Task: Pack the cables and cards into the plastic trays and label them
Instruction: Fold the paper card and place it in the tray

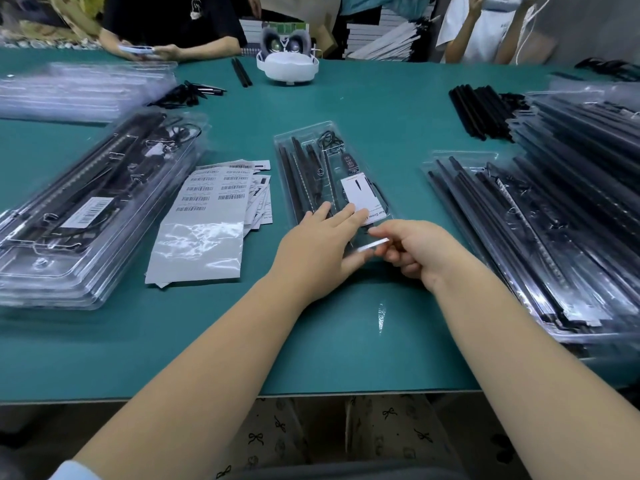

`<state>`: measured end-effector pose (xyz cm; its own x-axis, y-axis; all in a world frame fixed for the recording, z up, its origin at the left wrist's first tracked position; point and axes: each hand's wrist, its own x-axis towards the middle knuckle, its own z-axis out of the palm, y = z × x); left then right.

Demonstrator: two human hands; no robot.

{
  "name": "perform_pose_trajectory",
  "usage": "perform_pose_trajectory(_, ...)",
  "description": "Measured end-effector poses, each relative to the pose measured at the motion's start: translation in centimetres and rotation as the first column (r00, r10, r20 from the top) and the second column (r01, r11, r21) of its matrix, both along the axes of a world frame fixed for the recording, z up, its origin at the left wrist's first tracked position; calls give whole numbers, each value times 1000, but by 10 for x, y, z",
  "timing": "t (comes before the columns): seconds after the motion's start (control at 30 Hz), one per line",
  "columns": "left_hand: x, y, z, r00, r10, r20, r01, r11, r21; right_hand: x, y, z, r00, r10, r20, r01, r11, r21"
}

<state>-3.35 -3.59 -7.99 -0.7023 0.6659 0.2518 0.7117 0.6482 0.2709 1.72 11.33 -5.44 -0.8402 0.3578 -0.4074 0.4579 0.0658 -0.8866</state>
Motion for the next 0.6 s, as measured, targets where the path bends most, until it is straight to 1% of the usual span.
perform_pose_trajectory(0.07, 2, -1, 0, 999, 10, -34, -8, 999, 44, 2, 0, -2, 1000, -2, -26, 2, 1000, 0)
perform_pose_trajectory(0.1, 2, -2, 1, 999, 9, -48, -7, 999, 40, 2, -1, -3, 999, 2, -33, -2, 1000, 7)
perform_pose_trajectory(0.23, 3, -3, 1, 997, -10, -78, 3, 996, -86, 2, -4, -3, 1000, -5, 13, 3, 992, 124)
perform_pose_trajectory(0.3, 3, -4, 0, 996, -22, -83, 14, 995, -94, 1, -4, -3, 1000, -11, 24, 8, 989, 147)
perform_pose_trajectory(0.37, 4, -4, 0, 998, -18, -66, 13, 998, -63, 1, -3, -3, 1000, -16, 1, 15, 994, 104)
perform_pose_trajectory(0.5, 7, 0, 1, 998, 3, -65, -3, 1000, -5, 3, -2, -5, 993, -84, -83, 86, 996, 15)
perform_pose_trajectory(0.6, 9, 1, 0, 996, 3, -88, 7, 994, 111, 5, -2, -7, 987, -101, -128, 102, 995, 1)
